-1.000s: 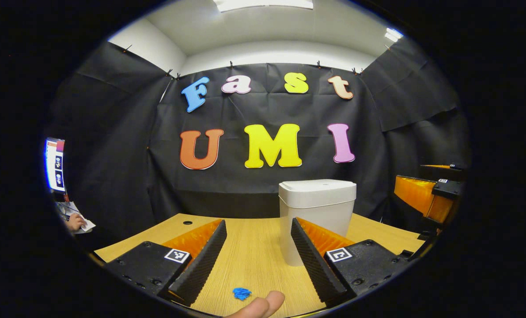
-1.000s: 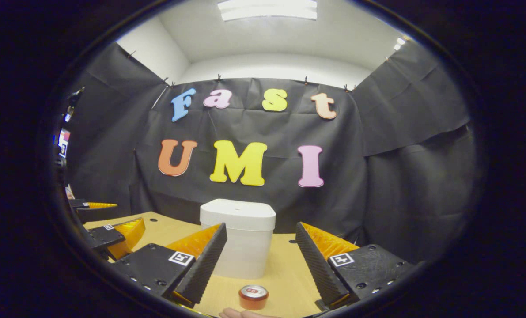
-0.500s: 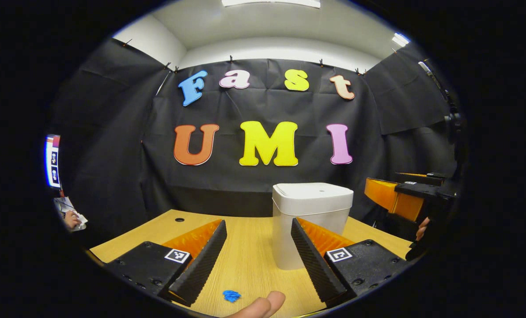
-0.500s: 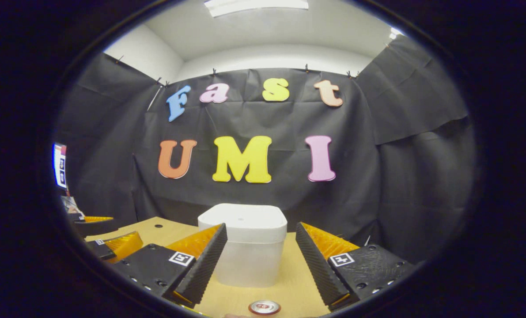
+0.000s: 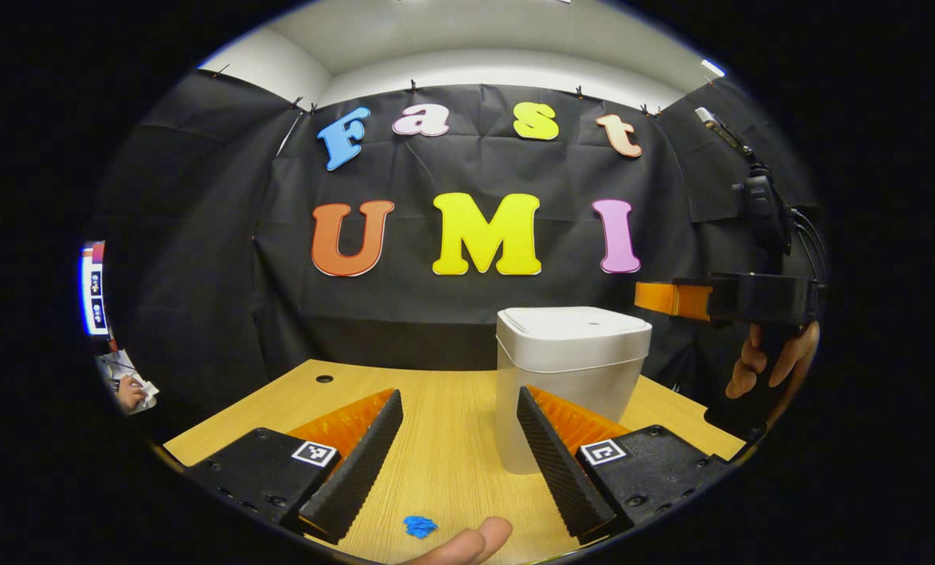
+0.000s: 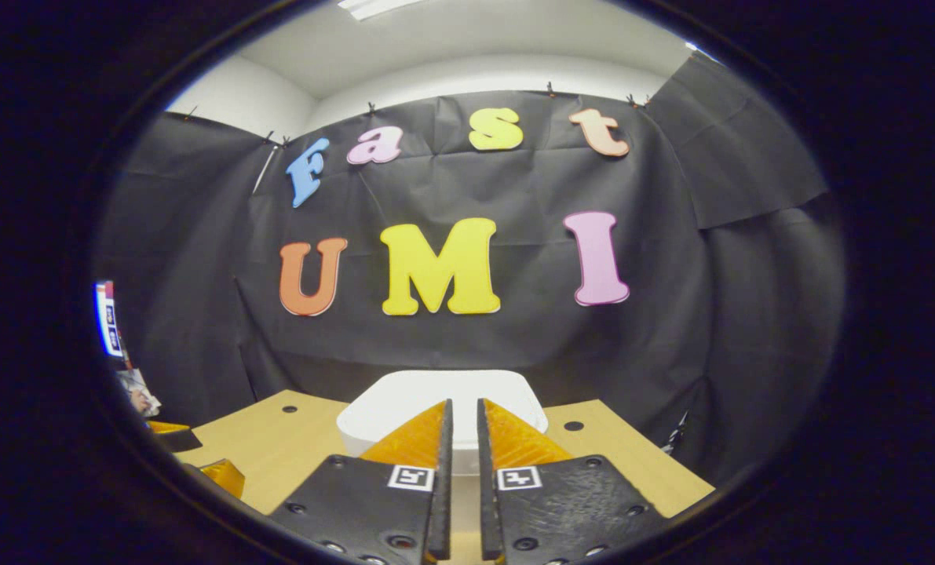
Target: Press the lid of the desktop garbage bin to open it, pick up the crumpled paper on the desktop and throw it into the bin, then pick up the pop can on the desktop and drop it into the bin, and finally close the garbage bin lid.
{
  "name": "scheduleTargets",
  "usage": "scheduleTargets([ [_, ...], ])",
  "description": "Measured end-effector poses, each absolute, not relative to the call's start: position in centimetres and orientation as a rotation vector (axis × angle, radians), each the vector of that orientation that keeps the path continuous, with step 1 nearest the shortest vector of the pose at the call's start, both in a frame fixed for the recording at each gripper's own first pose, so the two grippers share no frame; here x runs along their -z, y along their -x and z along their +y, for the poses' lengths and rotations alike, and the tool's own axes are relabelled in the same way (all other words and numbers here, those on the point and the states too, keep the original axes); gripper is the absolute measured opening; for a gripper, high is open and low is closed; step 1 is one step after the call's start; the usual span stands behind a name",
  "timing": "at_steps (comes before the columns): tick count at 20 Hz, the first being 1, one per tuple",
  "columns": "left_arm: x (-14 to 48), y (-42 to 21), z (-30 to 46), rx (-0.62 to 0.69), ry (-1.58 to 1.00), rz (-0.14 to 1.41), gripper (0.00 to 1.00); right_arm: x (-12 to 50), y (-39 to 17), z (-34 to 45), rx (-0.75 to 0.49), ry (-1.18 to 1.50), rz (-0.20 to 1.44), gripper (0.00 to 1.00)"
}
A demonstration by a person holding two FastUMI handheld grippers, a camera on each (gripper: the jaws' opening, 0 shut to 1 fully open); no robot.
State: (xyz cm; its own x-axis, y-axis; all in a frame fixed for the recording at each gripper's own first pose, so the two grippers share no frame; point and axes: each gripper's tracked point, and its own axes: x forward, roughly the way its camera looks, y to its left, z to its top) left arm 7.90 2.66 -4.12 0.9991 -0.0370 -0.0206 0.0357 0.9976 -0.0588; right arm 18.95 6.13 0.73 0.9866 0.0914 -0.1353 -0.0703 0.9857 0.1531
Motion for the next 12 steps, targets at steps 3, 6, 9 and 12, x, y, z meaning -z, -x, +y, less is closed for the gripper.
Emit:
scheduleTargets([
  [3,4.6,-8.7,2.8,0.027,0.059,0.037,0.96,-0.5,-21.1,7.4,-0.155,-0.211,0.201,0.00],
  [6,5.5,-9.8,2.9,0.015,0.051,0.066,0.96,-0.2,-22.6,7.3,-0.151,-0.147,0.201,0.00],
  [9,6.6,-10.7,2.5,0.012,0.047,0.094,0.97,0.2,-23.0,7.9,-0.153,-0.086,0.192,0.00],
  [12,7.5,-11.2,2.2,0.010,0.048,0.117,0.97,0.9,-23.1,8.5,-0.168,-0.080,0.211,0.00],
])
